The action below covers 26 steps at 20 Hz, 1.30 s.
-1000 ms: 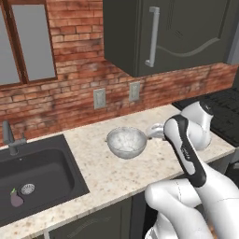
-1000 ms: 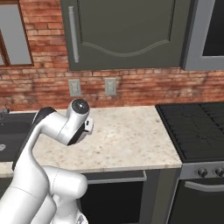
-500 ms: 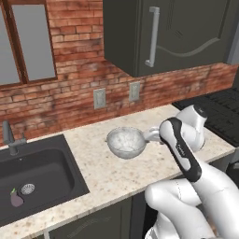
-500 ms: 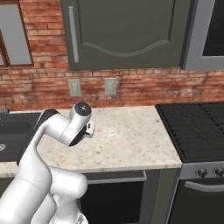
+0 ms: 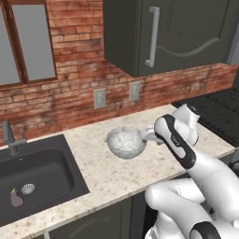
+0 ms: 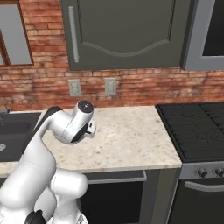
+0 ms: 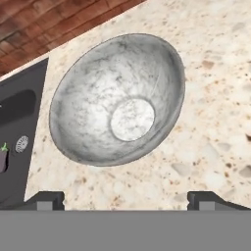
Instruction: Clear the mugs and bowl far away from the sink.
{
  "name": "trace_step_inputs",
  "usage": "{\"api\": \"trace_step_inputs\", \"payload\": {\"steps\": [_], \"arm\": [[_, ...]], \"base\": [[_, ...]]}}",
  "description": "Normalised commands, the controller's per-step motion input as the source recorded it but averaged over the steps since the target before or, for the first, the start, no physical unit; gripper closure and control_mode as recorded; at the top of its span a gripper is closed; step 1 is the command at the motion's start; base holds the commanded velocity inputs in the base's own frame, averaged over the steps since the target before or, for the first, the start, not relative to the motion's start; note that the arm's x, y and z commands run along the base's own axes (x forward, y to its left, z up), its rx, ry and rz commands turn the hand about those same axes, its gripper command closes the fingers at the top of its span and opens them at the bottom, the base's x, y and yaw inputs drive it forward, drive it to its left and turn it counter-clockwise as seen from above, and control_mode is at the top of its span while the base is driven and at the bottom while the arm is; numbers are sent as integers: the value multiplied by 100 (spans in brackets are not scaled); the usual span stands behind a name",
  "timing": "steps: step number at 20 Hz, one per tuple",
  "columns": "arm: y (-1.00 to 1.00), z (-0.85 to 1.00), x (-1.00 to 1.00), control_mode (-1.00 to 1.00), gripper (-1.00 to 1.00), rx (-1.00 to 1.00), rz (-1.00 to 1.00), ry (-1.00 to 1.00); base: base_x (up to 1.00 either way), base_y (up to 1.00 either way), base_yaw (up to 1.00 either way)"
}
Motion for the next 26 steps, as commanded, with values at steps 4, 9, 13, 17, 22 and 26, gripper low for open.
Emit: {"api": "trace_step_inputs", "payload": {"steps": [4, 9, 13, 17, 22, 26], "arm": [[0, -18, 28, -100, -100, 0, 0, 12], [0, -23, 25, -100, -100, 1, 0, 11], [0, -22, 27, -100, -100, 0, 0, 6], [0, -28, 20, -100, -100, 0, 0, 1], [1, -25, 19, -100, -100, 0, 0, 0], [6, -25, 16, -100, -100, 0, 0, 0]], "base": [[0, 0, 0], [0, 0, 0], [0, 0, 0], [0, 0, 0], [0, 0, 0], [0, 0, 0]]}}
